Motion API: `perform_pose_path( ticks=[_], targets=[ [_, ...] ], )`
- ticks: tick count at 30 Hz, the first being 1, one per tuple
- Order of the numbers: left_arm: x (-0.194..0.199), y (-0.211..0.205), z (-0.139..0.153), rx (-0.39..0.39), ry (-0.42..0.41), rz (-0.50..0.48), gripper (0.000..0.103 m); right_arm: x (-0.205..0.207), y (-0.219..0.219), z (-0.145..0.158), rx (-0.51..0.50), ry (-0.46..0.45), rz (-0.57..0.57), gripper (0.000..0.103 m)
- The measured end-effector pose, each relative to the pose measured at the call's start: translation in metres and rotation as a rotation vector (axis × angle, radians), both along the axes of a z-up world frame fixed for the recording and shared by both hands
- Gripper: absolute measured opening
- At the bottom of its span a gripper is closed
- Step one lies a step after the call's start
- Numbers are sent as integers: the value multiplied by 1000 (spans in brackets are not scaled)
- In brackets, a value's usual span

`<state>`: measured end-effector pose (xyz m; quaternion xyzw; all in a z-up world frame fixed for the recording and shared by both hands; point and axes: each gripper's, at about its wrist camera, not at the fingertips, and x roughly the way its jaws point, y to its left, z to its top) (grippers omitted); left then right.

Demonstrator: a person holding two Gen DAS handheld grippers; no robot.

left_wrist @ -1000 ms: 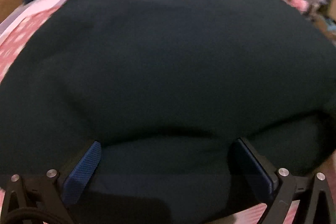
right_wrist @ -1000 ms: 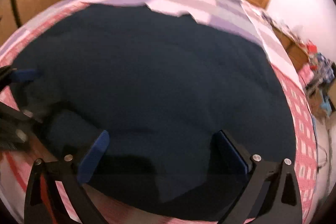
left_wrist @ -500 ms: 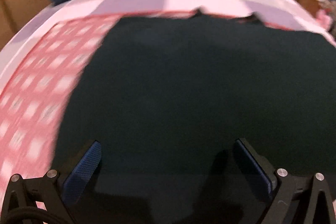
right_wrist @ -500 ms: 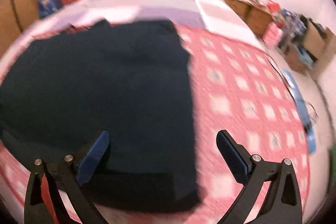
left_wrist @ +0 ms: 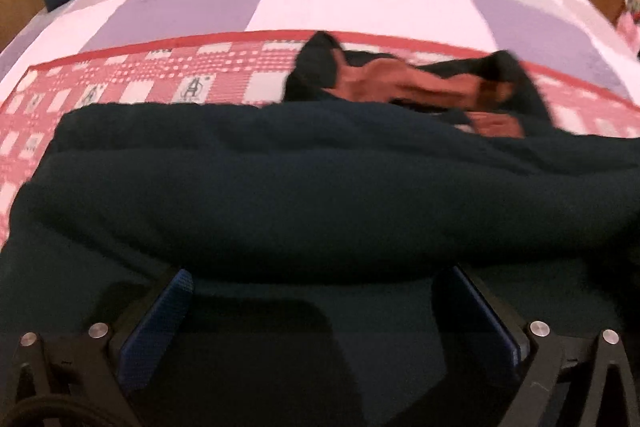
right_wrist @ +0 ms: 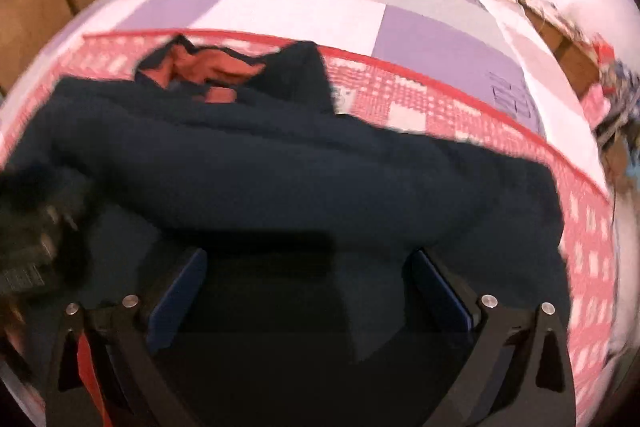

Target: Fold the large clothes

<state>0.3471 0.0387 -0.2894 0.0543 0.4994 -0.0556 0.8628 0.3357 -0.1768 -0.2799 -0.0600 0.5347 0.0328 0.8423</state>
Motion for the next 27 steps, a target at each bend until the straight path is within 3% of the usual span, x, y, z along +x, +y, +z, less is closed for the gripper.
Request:
perform_pose_path(
  ticks=[3, 7, 8, 11, 14, 17, 19, 20, 25, 27],
  targets=[
    [10, 14, 1, 62, -22, 2, 103, 21, -37, -8, -12, 6, -98, 103],
    [30, 77, -6, 45, 3, 149, 103, 21, -109, -16, 51, 22, -242, 103],
    [36, 96, -9, 46, 15, 199, 103, 18, -122, -20, 133, 35, -232, 103],
    [44, 128, -18, 11, 55, 245, 103, 12, -116, -23, 97, 8, -198, 103],
    [45, 122, -23, 66, 55, 196, 103, 10, -112, -29, 98, -7, -202, 103],
    [47, 133, -28, 50, 78, 262, 103, 10, -113, -32, 110, 10, -198, 103],
    [46, 159, -33, -91, 155, 349, 103, 13, -115, -33, 112, 23, -184, 103],
    [45, 167, -32, -108, 164, 367, 103, 17, -117, -33, 117, 31, -179, 103],
    [36, 147, -25, 90, 110, 261, 103, 18, -116, -33, 118, 40, -162, 103],
    [36, 142, -23, 124, 102, 271, 103, 19, -112, -34, 91, 41, -168, 103]
  ],
)
